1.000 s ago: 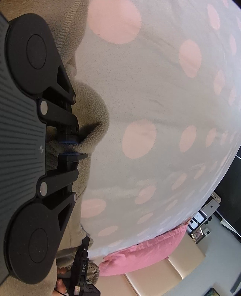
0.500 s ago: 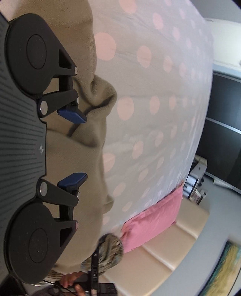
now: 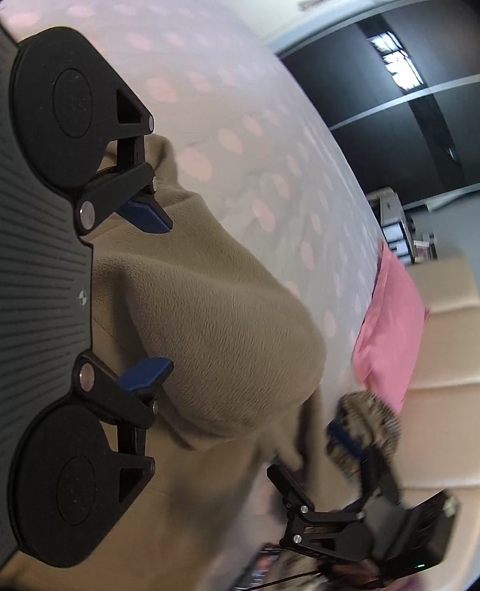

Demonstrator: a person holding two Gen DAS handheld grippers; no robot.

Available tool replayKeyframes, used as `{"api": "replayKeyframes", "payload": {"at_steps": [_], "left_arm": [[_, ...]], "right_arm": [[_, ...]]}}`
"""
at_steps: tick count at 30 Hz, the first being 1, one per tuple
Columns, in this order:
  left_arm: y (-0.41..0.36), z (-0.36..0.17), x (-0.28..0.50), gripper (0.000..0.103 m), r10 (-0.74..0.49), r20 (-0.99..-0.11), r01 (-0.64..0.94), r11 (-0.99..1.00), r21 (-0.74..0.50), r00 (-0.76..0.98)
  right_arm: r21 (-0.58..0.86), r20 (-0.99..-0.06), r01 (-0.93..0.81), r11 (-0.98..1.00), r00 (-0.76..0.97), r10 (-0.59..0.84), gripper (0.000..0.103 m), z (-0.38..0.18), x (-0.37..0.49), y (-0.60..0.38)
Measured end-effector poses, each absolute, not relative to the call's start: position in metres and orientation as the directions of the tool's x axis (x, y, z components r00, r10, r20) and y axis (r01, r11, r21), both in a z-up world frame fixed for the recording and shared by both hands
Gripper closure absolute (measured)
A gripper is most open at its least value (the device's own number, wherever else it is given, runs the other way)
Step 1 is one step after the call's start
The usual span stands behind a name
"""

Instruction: Fold clothes

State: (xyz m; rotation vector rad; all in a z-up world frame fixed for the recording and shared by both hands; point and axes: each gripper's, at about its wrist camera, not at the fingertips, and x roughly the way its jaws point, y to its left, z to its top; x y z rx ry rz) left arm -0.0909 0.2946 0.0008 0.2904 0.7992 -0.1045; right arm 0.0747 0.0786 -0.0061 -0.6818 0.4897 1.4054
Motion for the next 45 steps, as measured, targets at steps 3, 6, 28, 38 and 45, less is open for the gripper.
{"api": "replayKeyframes", "payload": {"at_steps": [3, 6, 28, 38, 45], "left_arm": [[0.280, -0.011, -0.077, 0.030, 0.019, -0.739, 0.282, 0.917, 0.281, 0.674], [0.276, -0.021, -0.060, 0.030, 0.042, -0.740, 0.322, 0.883, 0.341, 0.671], [0.343, 0.013, 0.062, 0.093, 0.044, -0.742, 0.261, 0.920, 0.291, 0.669], [0.341, 0.027, 0.056, 0.093, 0.171, -0.605, 0.149, 0.885, 0.441, 0.777], [0.312, -0.003, 0.004, 0.094, 0.179, -0.566, 0.133, 0.875, 0.466, 0.805]], "right_arm": [[-0.247, -0.711, -0.965, -0.089, 0.118, 0.693, 0.001, -0.015, 0.066, 0.097], [-0.280, -0.735, -0.950, -0.136, 0.120, 0.668, 0.001, -0.023, 0.069, 0.117], [-0.427, -0.710, -0.901, -0.078, 0.280, 0.646, 0.089, 0.023, 0.177, 0.225], [-0.552, -0.596, -0.833, -0.025, 0.374, 0.710, 0.089, 0.032, 0.173, 0.226], [-0.558, -0.564, -0.829, -0.032, 0.351, 0.748, 0.088, 0.009, 0.139, 0.178]]}}
